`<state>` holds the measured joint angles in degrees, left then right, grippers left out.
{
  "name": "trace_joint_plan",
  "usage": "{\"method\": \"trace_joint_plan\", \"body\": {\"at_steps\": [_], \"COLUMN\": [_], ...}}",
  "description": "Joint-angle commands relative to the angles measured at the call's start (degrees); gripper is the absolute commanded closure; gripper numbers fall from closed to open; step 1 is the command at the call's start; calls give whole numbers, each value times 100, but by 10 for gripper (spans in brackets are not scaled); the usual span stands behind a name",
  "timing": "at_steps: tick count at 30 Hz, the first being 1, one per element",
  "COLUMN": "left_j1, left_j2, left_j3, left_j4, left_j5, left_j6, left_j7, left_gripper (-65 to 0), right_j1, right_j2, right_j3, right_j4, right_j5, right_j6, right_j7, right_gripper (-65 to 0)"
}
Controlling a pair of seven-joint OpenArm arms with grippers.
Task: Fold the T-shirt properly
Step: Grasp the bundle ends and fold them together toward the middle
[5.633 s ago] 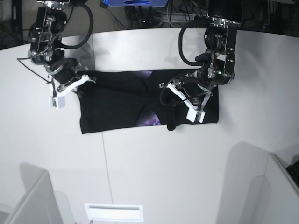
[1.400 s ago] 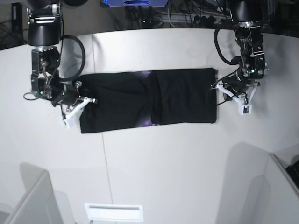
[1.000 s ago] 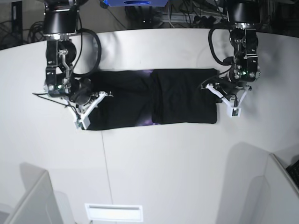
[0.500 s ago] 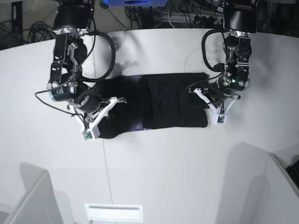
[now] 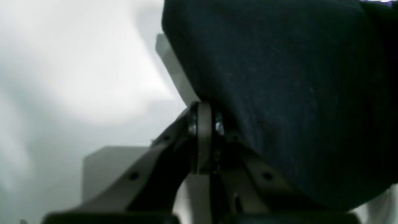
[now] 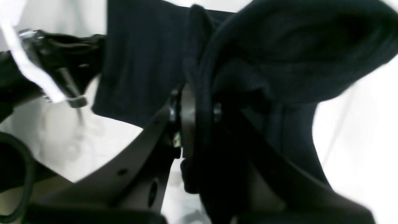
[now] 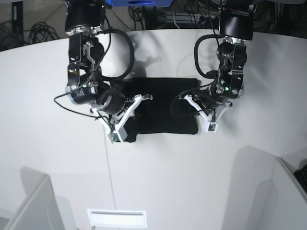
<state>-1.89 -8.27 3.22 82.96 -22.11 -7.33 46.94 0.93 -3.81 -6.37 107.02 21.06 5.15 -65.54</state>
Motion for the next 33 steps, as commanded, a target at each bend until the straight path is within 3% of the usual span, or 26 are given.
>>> {"method": "trace_joint_plan", "body": {"at_steps": [1, 6, 12, 20, 27, 31, 33], "left_j1": [-9, 18, 44, 176, 281, 466, 571], "left_j2": [-3, -3, 5, 5, -30, -56, -162], "left_j3": [60, 359, 403, 394, 359, 315, 183], "left_j4": [-1, -1, -1, 51, 69, 359, 465], "left_j5": [26, 26, 26, 26, 26, 26, 26], "left_j6": [-1, -1, 8, 8, 8, 8, 8], "left_j7": [251, 251, 251, 260, 260, 260, 260], "left_gripper": [0, 0, 0, 0, 0, 0, 0], "right_j1": [114, 175, 175, 175, 35, 35, 35], "right_j2": [-80, -115, -150, -309, -309, -309, -309], "right_j3": [-88, -624, -1117, -1143, -1723, -1917, -1987], "right_j4": [115, 115, 115, -245, -746, -1089, -1151], "right_j5": [70, 70, 70, 87, 96, 105, 105], "right_j6": [-132, -572, -589, -589, -598, -1055, -1126], "right_j7": [141, 229, 387, 413, 1064, 1433, 1547], "right_gripper": [0, 0, 0, 0, 0, 0, 0]}}
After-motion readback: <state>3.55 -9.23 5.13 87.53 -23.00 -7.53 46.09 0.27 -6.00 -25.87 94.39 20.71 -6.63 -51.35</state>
